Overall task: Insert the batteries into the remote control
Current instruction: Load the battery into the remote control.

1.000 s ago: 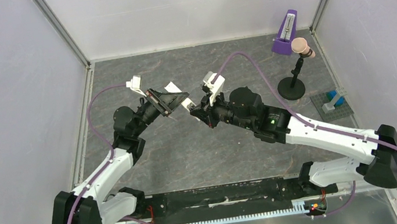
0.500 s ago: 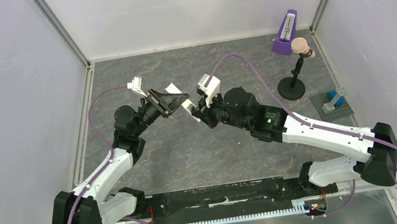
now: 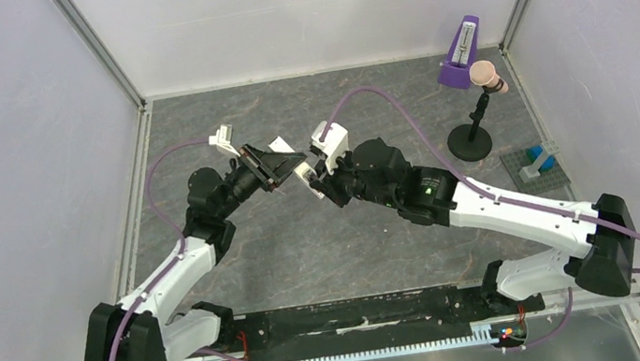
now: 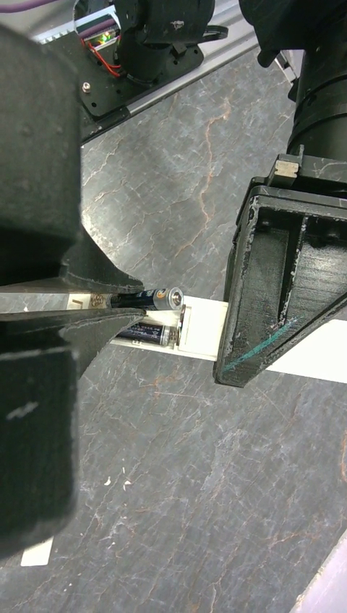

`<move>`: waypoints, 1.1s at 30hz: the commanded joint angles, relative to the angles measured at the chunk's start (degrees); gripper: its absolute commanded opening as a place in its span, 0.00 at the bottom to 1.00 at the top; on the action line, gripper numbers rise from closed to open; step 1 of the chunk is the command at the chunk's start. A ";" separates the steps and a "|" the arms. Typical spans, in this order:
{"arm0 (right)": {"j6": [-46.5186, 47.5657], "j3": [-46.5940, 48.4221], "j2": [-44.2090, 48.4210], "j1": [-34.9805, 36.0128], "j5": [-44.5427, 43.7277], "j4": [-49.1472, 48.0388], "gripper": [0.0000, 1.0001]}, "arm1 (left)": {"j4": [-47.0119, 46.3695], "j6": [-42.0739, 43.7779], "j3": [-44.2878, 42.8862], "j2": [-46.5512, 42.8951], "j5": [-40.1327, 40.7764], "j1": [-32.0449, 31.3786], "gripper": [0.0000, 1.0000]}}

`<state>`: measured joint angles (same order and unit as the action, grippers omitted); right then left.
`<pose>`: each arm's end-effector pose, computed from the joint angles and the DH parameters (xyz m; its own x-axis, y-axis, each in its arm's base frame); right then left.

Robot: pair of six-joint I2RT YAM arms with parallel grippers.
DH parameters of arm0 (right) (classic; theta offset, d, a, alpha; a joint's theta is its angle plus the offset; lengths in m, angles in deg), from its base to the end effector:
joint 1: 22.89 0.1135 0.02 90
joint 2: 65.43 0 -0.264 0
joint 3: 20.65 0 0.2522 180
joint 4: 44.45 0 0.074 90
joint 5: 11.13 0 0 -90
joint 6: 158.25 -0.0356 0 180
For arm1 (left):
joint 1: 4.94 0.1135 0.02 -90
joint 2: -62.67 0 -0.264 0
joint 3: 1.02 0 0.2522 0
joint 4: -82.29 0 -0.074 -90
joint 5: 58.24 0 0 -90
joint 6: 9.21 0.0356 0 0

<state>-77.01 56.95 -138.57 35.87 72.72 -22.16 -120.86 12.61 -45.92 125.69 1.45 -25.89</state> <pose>0.1583 0.2537 0.3523 -0.2784 -0.1669 -0.9459 -0.7637 0.6357 0.1126 0.2217 -0.1041 0.2795 -0.6920 -0.5933 -0.4113 0.3653 0.2038 -0.9083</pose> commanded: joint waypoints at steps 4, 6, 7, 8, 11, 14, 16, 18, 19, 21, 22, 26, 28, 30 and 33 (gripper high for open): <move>0.36 2.97 -1.61 0.33 -1.47 2.28 0.11 | -3.41 -2.48 -1.91 0.59 -0.08 0.21 0.02; 0.35 3.28 -1.69 0.29 -1.72 2.36 0.12 | -3.46 -2.51 -1.88 0.85 -0.11 0.24 0.02; 0.41 3.31 -1.67 0.29 -1.92 2.36 0.13 | -3.57 -2.48 -1.95 0.86 -0.02 0.22 0.02; 0.48 3.42 -1.66 0.31 -1.99 2.31 0.14 | -3.68 -2.48 -1.98 1.02 -0.01 0.22 0.02; 0.40 3.62 -1.88 0.30 -1.85 2.54 0.16 | -3.79 -2.57 -2.18 1.25 -0.12 0.23 0.02; 0.16 3.93 -1.86 0.17 -2.08 2.61 0.18 | -3.84 -2.48 -2.36 1.50 -0.11 0.21 0.02; 0.05 4.06 -1.92 0.21 -2.22 2.59 0.20 | -3.84 -2.31 -2.44 1.61 -0.12 0.21 0.02; 0.00 4.15 -2.14 0.22 -2.23 2.50 0.21 | -3.79 -2.22 -2.55 1.75 -0.25 0.21 0.02; -0.11 4.27 -2.16 0.26 -2.31 2.59 0.21 | -3.80 -2.18 -2.59 1.84 -0.28 0.25 0.02; -0.44 4.61 -2.07 0.21 -2.29 2.46 0.21 | -3.89 -2.05 -2.64 1.97 -0.26 0.22 0.02; -0.65 4.71 -1.93 0.17 -2.30 2.43 0.21 | -3.88 -1.93 -2.66 2.02 -0.31 0.22 0.02; -2.10 6.09 -0.68 0.04 -1.70 2.37 0.34 | -3.90 -1.37 -2.68 2.25 -0.28 0.21 0.02; -3.58 6.53 0.60 0.04 -1.95 2.34 0.49 | -3.88 -1.05 -2.67 2.23 -0.11 0.23 0.02; -4.61 7.20 1.69 -0.20 -1.98 2.95 0.56 | -4.09 -0.89 -2.73 2.21 -0.06 0.29 0.02; -7.40 7.67 3.30 -0.98 -2.29 3.64 0.59 | -4.62 -0.73 -2.82 2.27 0.02 0.21 0.02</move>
<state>-80.35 61.23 -139.27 35.69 71.36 -18.05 -121.29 12.48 -46.16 127.79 1.43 -25.84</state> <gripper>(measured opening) 0.573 0.357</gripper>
